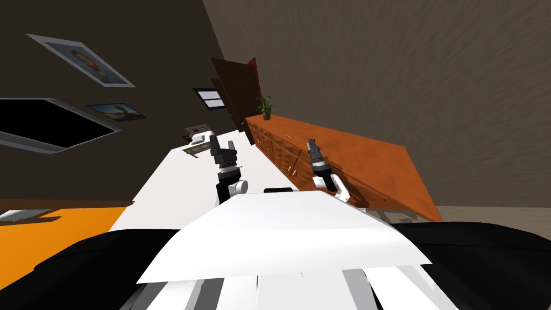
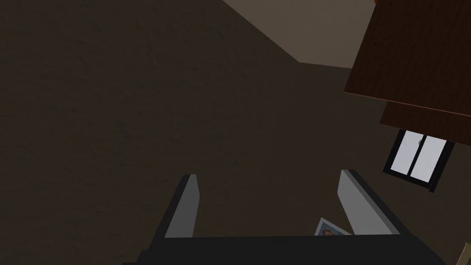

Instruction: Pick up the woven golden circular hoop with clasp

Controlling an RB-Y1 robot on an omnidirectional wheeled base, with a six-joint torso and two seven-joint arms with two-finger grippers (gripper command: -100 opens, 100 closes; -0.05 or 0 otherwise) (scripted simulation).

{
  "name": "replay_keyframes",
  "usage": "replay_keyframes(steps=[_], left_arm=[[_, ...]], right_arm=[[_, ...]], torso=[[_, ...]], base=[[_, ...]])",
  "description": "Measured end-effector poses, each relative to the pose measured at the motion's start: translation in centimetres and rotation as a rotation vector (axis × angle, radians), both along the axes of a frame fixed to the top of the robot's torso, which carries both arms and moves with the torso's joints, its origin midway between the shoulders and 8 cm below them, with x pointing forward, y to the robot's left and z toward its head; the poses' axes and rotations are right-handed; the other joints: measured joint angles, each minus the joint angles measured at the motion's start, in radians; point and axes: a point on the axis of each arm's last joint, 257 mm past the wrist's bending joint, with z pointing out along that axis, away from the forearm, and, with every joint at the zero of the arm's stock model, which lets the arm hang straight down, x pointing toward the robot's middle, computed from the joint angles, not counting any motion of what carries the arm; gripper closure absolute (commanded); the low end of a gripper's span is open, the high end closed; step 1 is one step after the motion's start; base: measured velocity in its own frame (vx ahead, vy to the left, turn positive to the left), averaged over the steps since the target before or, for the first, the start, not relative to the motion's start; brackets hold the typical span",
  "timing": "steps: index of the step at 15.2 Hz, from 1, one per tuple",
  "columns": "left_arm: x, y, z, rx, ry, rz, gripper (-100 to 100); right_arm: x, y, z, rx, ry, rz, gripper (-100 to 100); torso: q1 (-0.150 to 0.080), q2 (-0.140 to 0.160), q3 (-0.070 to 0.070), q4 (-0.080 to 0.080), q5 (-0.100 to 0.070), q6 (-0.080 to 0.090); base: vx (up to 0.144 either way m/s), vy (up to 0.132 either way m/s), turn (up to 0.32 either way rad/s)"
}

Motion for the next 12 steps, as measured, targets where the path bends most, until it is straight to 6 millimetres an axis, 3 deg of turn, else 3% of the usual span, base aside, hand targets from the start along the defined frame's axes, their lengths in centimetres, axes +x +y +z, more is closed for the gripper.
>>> replay_keyframes(steps=[12], left_arm=[[0.0, 0.0, 0.0, 0.0, 0.0, 0.0, 0]], right_arm=[[4.3, 4.5, -3.1, -0.456, -0.033, -0.004, -100]], torso=[[-0.001, -0.001, -0.001, 0.0, 0.0, 0.0]], base=[[-0.069, -0.047, 0.04]])
